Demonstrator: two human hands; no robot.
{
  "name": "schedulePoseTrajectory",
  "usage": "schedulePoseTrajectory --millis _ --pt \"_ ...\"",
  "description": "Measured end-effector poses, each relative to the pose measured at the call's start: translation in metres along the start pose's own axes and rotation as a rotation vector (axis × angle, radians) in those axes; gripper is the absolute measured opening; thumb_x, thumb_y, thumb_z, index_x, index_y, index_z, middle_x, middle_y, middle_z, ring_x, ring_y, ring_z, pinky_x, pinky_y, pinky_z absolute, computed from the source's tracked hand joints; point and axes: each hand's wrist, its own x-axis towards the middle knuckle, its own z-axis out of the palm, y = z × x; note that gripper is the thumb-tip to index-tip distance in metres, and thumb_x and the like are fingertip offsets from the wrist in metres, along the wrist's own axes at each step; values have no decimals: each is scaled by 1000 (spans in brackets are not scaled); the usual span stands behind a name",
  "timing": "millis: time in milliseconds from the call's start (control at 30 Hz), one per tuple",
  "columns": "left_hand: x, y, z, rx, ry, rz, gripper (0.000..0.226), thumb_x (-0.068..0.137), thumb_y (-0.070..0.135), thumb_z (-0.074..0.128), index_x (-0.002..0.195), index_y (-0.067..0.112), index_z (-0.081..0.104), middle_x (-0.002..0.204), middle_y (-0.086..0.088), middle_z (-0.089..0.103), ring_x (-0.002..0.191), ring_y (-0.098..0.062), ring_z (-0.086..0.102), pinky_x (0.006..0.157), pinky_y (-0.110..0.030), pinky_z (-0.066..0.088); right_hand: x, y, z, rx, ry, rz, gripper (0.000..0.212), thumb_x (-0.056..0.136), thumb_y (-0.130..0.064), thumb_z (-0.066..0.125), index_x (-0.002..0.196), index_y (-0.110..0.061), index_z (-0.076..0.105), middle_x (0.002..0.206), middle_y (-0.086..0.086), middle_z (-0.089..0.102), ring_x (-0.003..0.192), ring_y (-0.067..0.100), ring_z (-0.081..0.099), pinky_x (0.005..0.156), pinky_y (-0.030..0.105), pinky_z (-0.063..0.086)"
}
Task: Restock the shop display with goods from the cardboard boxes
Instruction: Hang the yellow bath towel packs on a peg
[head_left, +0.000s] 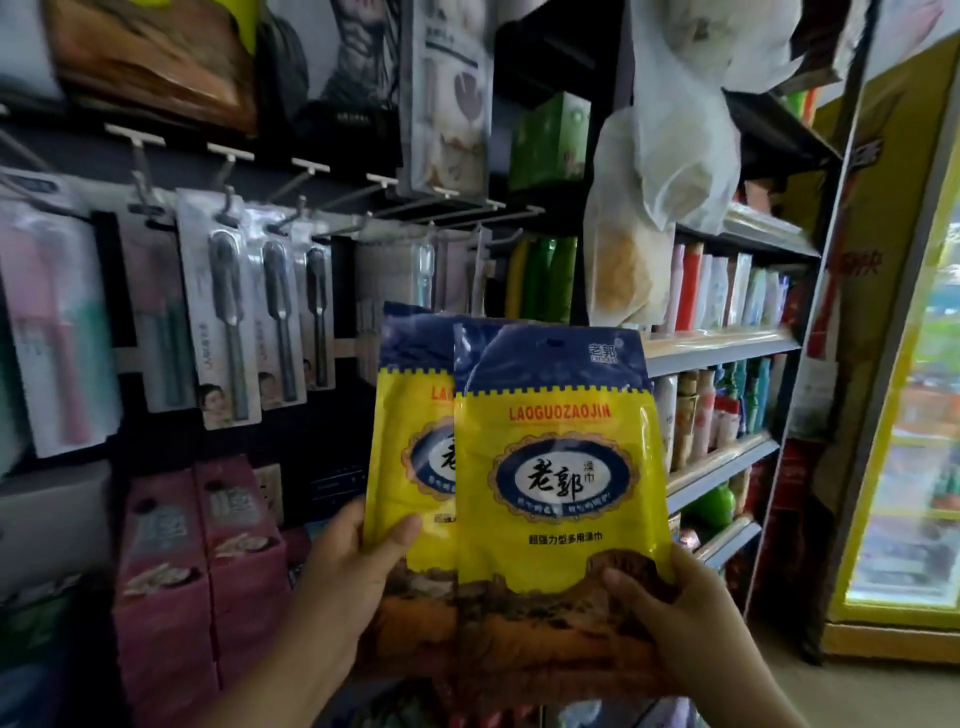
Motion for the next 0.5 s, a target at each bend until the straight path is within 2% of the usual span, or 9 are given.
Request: schedulePoseTrajectory --millis 100,133,200,267,367,433,500 --pt "6 12 -17 89 111 122 8 85 23 67 90 28 65 79 10 73 81 -12 66 66 -28 47 9 -10 4 18 -7 -69 15 77 -13 78 84 -20 67 71 -12 73 63 5 69 60 20 55" --pt "6 16 -22 132 150 160 6 85 23 67 87 28 65 74 8 72 78 -13 65 63 -28 44 11 -14 6 14 -13 -90 15 77 -13 78 83 -21 66 70 -15 72 61 3 68 56 17 53" --pt "6 24 -32 202 184 224 2 83 29 68 85 29 67 72 4 70 77 -18 65 62 -31 45 16 -21 11 12 -22 -95 15 76 -16 79 84 -20 67 71 -12 73 65 8 70 64 28 58" --pt "4 35 -41 263 198 285 9 77 42 70 84 36 69 79 4 73 75 -15 67 66 -35 50 19 -29 16 28 -24 -91 16 74 -19 81 82 -18 67 71 -3 74 70 19 71 67 37 57" --pt "1 57 -53 317 242 383 8 80 38 75 83 33 69 80 12 73 68 -4 66 63 -30 48 28 -43 19 53 -8 -148 17 71 -13 82 78 -16 67 69 3 72 72 21 69 65 34 53" --pt "-1 79 -62 357 278 458 23 72 56 68 83 36 69 78 10 72 66 -7 65 63 -34 50 35 -64 19 68 -42 -198 20 70 -13 82 85 -16 68 74 3 74 75 22 71 71 36 55" --pt "-4 109 -73 419 301 543 38 60 70 56 87 45 66 79 6 72 66 -10 66 67 -41 53 43 -91 20 88 -59 -289 23 72 -10 80 89 -21 68 75 -5 75 72 12 71 68 28 56"
